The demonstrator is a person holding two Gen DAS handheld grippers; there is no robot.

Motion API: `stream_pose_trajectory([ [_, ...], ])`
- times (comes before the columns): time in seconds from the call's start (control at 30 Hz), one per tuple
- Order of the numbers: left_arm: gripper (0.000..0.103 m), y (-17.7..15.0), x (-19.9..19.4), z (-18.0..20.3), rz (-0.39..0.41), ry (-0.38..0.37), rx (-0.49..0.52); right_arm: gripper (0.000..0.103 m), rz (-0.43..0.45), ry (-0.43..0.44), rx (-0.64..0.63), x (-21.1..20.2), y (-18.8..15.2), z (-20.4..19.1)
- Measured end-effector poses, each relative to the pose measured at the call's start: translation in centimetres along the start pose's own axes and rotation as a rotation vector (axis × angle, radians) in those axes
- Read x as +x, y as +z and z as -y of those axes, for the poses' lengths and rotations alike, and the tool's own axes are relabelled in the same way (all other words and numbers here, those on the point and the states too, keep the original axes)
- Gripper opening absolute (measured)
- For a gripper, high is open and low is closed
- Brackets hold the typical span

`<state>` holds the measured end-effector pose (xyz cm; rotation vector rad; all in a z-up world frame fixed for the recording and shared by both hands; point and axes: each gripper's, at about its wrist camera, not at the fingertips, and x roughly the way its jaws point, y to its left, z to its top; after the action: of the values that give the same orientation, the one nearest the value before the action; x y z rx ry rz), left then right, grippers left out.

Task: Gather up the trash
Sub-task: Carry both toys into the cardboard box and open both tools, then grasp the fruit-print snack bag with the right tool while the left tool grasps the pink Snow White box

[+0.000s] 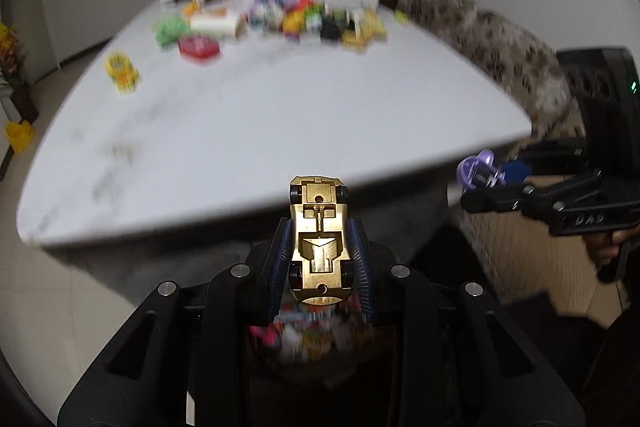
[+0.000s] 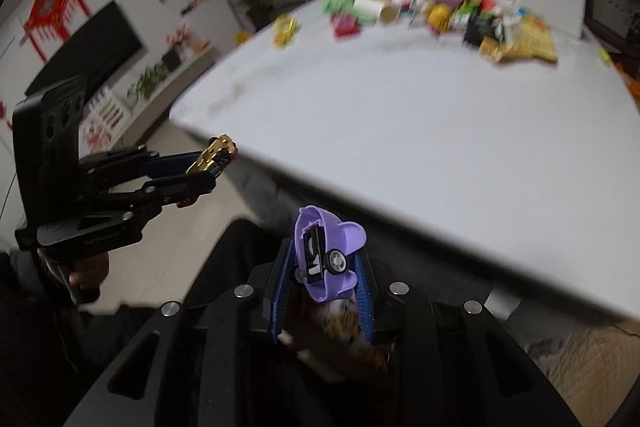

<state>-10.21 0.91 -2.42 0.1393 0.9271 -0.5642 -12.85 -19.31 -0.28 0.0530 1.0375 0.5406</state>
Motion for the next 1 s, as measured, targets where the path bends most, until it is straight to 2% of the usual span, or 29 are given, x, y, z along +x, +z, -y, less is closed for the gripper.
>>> stream_pose_trajectory([
  [0.07,0.03,-1.4,1.2,-0.1,-0.051,0.003,0.006,0.029,-0.063,0.011,0.001,1.6,-1.5,-0.1],
  [0.1,0.035,-2.4,2.3,-0.2,-0.08,0.008,0.018,0.032,-0.106,0.013,0.0,2.8,-2.3,-0.1],
  [0.13,0.059,-3.1,3.2,-0.3,-0.108,0.01,0.025,0.051,-0.132,0.011,-0.003,3.6,-2.8,0.1],
  [0.17,0.074,-4.0,4.4,-0.6,-0.141,0.032,0.025,0.062,-0.155,-0.003,-0.007,4.6,-3.5,0.2],
  [0.2,0.086,-4.7,4.9,-0.8,-0.147,0.045,0.026,0.068,-0.158,-0.022,-0.011,5.2,-3.9,0.4],
  [0.27,0.086,-5.7,5.9,-1.2,-0.168,0.075,0.038,0.06,-0.169,-0.08,-0.031,6.3,-4.8,0.6],
  [0.33,0.086,-5.9,5.6,-1.6,-0.168,0.091,0.036,0.055,-0.163,-0.075,-0.015,5.6,-4.8,1.0],
  [0.4,0.086,-5.0,4.2,-1.8,-0.121,0.079,0.034,0.055,-0.079,-0.059,0.007,3.3,-3.6,1.6],
  [0.47,0.086,-3.0,2.4,-2.1,-0.044,0.073,0.03,0.064,0.065,-0.101,0.017,-0.4,-0.7,3.1],
  [0.5,0.087,-2.2,1.8,-2.2,-0.012,0.07,0.026,0.073,0.13,-0.138,0.025,-1.9,1.0,4.2],
  [0.6,0.091,1.4,0.2,-2.8,0.104,0.071,-0.007,0.077,0.252,-0.23,0.05,-4.1,5.7,7.8],
  [0.67,0.091,3.6,0.3,-3.4,0.151,0.065,-0.052,0.083,0.303,-0.258,0.122,-3.9,10.4,12.3],
  [0.8,0.091,6.4,1.4,-4.7,0.162,0.012,-0.161,0.089,0.291,-0.283,0.23,-0.9,17.0,19.0],
  [0.9,0.091,7.5,2.0,-5.6,0.158,0.001,-0.198,0.093,0.26,-0.262,0.282,1.5,20.6,24.1],
  [1.0,0.091,7.7,2.7,-6.0,0.147,0.015,-0.208,0.094,0.209,-0.196,0.316,4.1,22.7,27.2],
])
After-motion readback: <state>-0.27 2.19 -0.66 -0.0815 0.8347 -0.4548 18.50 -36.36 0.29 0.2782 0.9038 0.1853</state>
